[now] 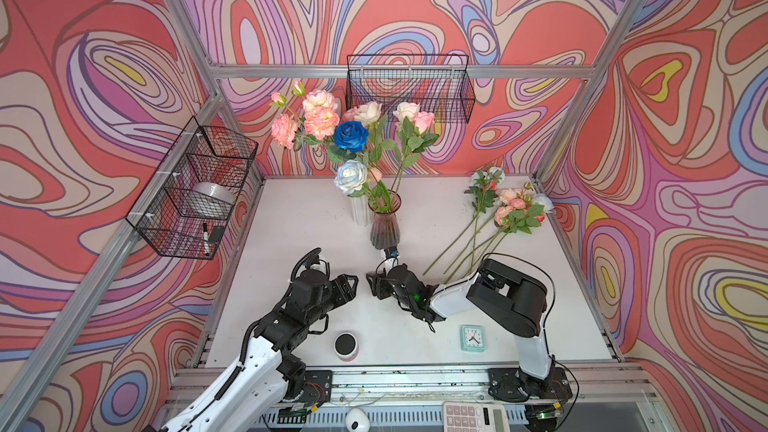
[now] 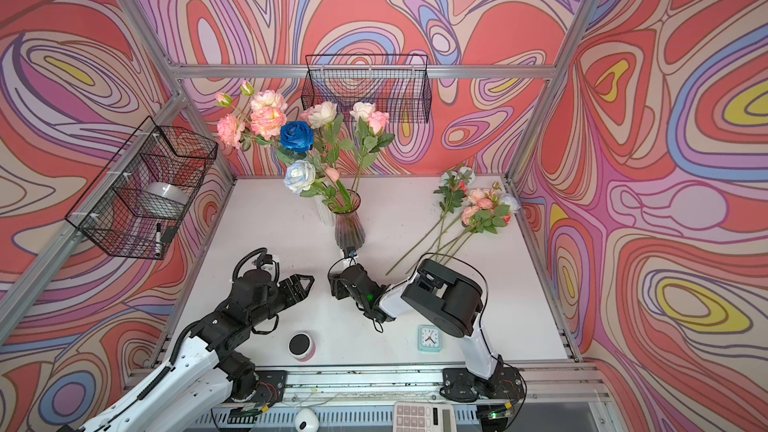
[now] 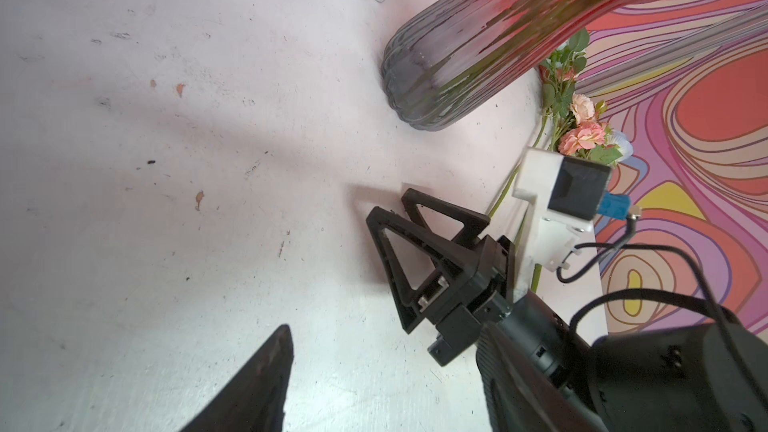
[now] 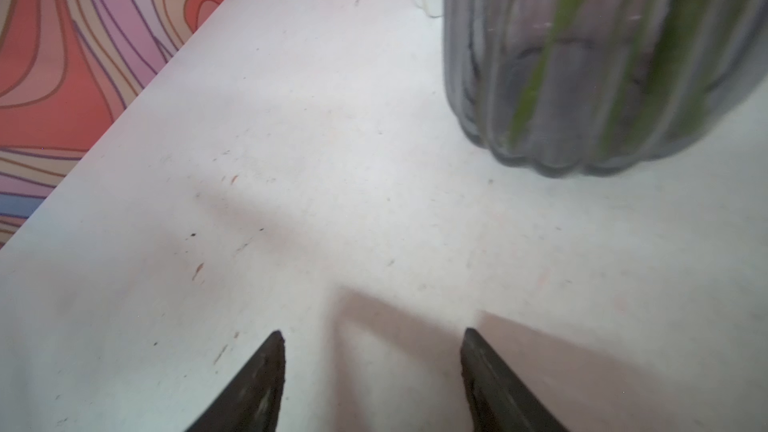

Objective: Arrange the flowers into the vase

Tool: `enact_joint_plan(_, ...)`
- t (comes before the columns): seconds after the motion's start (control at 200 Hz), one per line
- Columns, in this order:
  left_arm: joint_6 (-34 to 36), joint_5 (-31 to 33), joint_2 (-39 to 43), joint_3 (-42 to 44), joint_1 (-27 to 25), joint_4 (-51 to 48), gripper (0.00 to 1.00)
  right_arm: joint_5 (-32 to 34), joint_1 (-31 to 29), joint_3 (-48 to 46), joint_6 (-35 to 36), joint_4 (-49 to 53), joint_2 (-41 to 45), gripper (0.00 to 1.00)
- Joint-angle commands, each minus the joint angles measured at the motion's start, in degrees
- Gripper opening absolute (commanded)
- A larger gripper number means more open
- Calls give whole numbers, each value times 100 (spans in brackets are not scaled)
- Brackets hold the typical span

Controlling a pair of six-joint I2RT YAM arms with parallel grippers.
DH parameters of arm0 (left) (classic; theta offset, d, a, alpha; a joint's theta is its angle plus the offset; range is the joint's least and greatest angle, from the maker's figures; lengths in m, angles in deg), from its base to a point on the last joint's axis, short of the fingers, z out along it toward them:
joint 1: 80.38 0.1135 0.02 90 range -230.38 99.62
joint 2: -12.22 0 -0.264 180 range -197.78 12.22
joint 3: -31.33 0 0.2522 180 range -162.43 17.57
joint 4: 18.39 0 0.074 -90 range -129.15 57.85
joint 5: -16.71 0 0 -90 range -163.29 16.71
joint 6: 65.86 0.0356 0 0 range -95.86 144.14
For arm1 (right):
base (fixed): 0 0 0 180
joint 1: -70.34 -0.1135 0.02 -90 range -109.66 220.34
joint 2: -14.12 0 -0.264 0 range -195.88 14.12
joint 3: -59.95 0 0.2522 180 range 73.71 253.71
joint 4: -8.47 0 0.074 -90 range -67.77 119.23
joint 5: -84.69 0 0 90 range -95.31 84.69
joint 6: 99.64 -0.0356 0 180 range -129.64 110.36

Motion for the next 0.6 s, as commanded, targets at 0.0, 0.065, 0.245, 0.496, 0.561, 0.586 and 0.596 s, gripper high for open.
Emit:
enact_joint_plan(0.0,-44,102,181,-63,43,-342,73,-666,71,457,344,-164,-353,68)
enact_joint_plan(0.065,-35,109,251,-70,39,-416,73,-765,115,795,448,47,-545,68)
enact_joint_plan(0.245,27,173,389,-90,43,-571,73,-537,276,1437,556,594,-921,68)
enact_joint_plan(0.496,44,146,367,-98,37,-549,74,126,489,1781,532,974,-1090,70)
enact_joint_plan(0.561,44,136,351,-114,42,-543,74,186,555,1851,505,1035,-1123,70)
enact_joint_plan(0.586,43,142,342,-116,43,-560,73,224,579,1879,487,1072,-1130,70)
enact_joint_plan(0.596,44,148,337,-121,41,-562,74,242,587,1884,475,1080,-1136,70)
